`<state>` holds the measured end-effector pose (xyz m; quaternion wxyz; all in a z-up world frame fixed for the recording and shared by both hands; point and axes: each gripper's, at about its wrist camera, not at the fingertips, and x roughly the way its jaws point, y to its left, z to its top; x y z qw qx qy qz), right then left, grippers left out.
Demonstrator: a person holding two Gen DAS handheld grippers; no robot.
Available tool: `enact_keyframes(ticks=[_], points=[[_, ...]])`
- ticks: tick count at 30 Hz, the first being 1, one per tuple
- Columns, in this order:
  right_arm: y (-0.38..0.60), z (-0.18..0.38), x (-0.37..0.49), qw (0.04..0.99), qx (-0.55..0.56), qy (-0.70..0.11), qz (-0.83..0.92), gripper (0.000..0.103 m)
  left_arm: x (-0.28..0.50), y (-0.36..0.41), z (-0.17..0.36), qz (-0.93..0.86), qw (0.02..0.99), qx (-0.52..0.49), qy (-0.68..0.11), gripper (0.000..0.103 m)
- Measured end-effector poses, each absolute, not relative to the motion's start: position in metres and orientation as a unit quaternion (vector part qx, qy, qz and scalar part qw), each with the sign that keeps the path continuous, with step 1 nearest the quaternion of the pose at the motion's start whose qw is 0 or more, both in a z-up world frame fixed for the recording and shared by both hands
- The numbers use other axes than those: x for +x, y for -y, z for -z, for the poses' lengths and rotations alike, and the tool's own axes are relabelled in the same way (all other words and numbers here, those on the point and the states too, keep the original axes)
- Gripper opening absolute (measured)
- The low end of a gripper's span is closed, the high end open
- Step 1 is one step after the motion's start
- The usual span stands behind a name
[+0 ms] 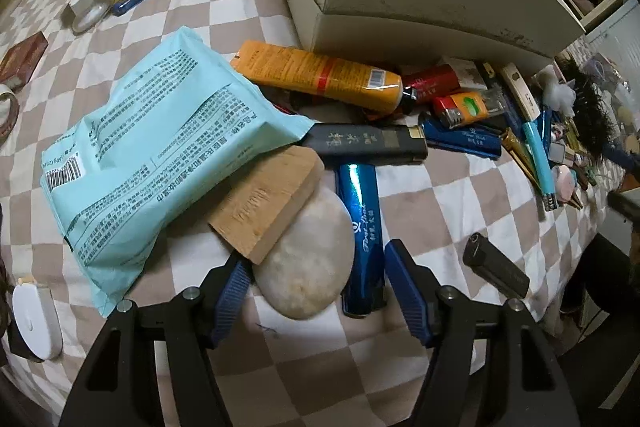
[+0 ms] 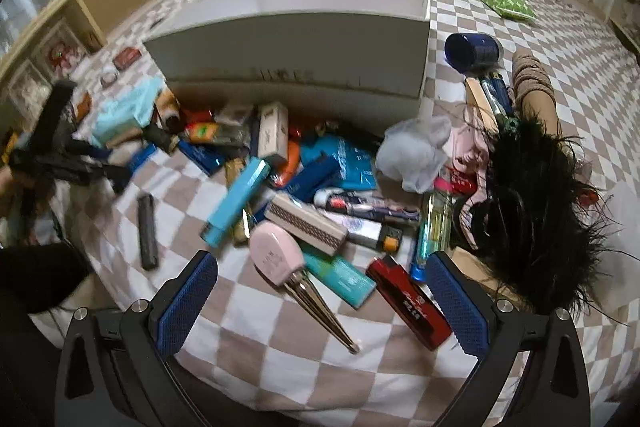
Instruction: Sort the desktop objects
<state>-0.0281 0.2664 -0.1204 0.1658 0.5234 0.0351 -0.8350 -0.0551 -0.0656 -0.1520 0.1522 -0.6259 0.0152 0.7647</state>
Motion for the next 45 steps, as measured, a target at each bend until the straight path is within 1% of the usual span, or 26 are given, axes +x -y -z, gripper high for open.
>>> enact_keyframes(ticks=[4, 5, 6, 7, 8, 9, 10, 11, 13, 14, 16, 17, 19, 21, 22, 24, 25, 26, 28, 31, 36, 40, 41, 42, 45], points=[[-0.261, 0.132, -0.023, 0.181, 0.534, -0.049, 0.825, 0.103, -0.051, 0.074, 0.144, -0.767, 0.159, -0.622, 0.001, 0.057], [-0.259, 0.134, -0.022, 0.184, 0.536, -0.051, 0.822, 0.103, -0.05, 0.076, 0.143, -0.767, 0.16, -0.621, 0.005, 0.054], [-0.257, 0.136, -0.021, 0.188, 0.538, -0.054, 0.82, 0.103, -0.049, 0.078, 0.142, -0.767, 0.161, -0.621, 0.006, 0.048], [-0.254, 0.138, -0.019, 0.192, 0.54, -0.059, 0.818, 0.103, -0.048, 0.079, 0.141, -0.767, 0.161, -0.622, 0.006, 0.048], [-0.251, 0.139, -0.018, 0.197, 0.54, -0.065, 0.815, 0.101, -0.046, 0.08, 0.142, -0.765, 0.162, -0.623, 0.002, 0.048], [-0.247, 0.141, -0.016, 0.203, 0.54, -0.073, 0.813, 0.098, -0.045, 0.08, 0.143, -0.765, 0.163, -0.623, -0.003, 0.048], [-0.243, 0.142, -0.015, 0.208, 0.54, -0.08, 0.811, 0.093, -0.045, 0.08, 0.144, -0.766, 0.164, -0.622, -0.008, 0.048], [-0.24, 0.144, -0.014, 0.213, 0.541, -0.087, 0.809, 0.089, -0.045, 0.081, 0.144, -0.767, 0.165, -0.62, -0.014, 0.048], [-0.234, 0.147, -0.013, 0.22, 0.54, -0.103, 0.806, 0.084, -0.042, 0.082, 0.144, -0.768, 0.166, -0.618, -0.019, 0.048], [-0.231, 0.149, -0.014, 0.221, 0.538, -0.113, 0.805, 0.079, -0.042, 0.083, 0.145, -0.769, 0.167, -0.617, -0.022, 0.048], [-0.226, 0.154, -0.014, 0.223, 0.533, -0.135, 0.805, 0.076, -0.042, 0.085, 0.146, -0.769, 0.17, -0.615, -0.029, 0.048], [-0.224, 0.156, -0.015, 0.223, 0.529, -0.148, 0.805, 0.073, -0.04, 0.086, 0.146, -0.77, 0.172, -0.614, -0.032, 0.048], [-0.22, 0.161, -0.017, 0.222, 0.519, -0.175, 0.806, 0.061, -0.036, 0.087, 0.145, -0.77, 0.174, -0.612, -0.041, 0.048], [-0.217, 0.163, -0.018, 0.223, 0.508, -0.192, 0.809, 0.059, -0.032, 0.087, 0.144, -0.772, 0.178, -0.607, -0.053, 0.048], [-0.216, 0.163, -0.019, 0.224, 0.505, -0.196, 0.81, 0.055, -0.03, 0.087, 0.144, -0.773, 0.18, -0.605, -0.058, 0.048], [-0.213, 0.163, -0.02, 0.226, 0.5, -0.202, 0.811, 0.051, -0.028, 0.088, 0.143, -0.774, 0.181, -0.603, -0.065, 0.048], [-0.211, 0.163, -0.02, 0.227, 0.499, -0.206, 0.811, 0.048, -0.028, 0.089, 0.143, -0.775, 0.182, -0.602, -0.068, 0.048], [-0.208, 0.163, -0.019, 0.228, 0.497, -0.212, 0.81, 0.042, -0.027, 0.088, 0.144, -0.775, 0.183, -0.6, -0.071, 0.049], [-0.204, 0.163, -0.018, 0.23, 0.493, -0.223, 0.809, 0.04, -0.027, 0.088, 0.144, -0.776, 0.184, -0.598, -0.08, 0.049], [-0.204, 0.162, -0.02, 0.227, 0.504, -0.21, 0.806, 0.039, -0.026, 0.083, 0.146, -0.778, 0.185, -0.593, -0.091, 0.049], [-0.214, 0.156, -0.027, 0.233, 0.533, -0.142, 0.801, 0.039, -0.024, 0.075, 0.148, -0.792, 0.177, -0.572, -0.122, 0.054], [-0.23, 0.155, -0.035, 0.244, 0.565, -0.047, 0.787, 0.039, -0.023, 0.08, 0.148, -0.793, 0.172, -0.572, -0.119, 0.054], [-0.231, 0.155, -0.036, 0.244, 0.569, -0.035, 0.784, 0.039, -0.023, 0.082, 0.149, -0.793, 0.172, -0.573, -0.115, 0.054], [-0.232, 0.155, -0.035, 0.242, 0.571, -0.032, 0.784, 0.038, -0.025, 0.081, 0.149, -0.792, 0.172, -0.576, -0.108, 0.05], [-0.233, 0.153, -0.034, 0.24, 0.575, -0.022, 0.782, 0.038, -0.031, 0.07, 0.152, -0.79, 0.17, -0.58, -0.101, 0.05]])
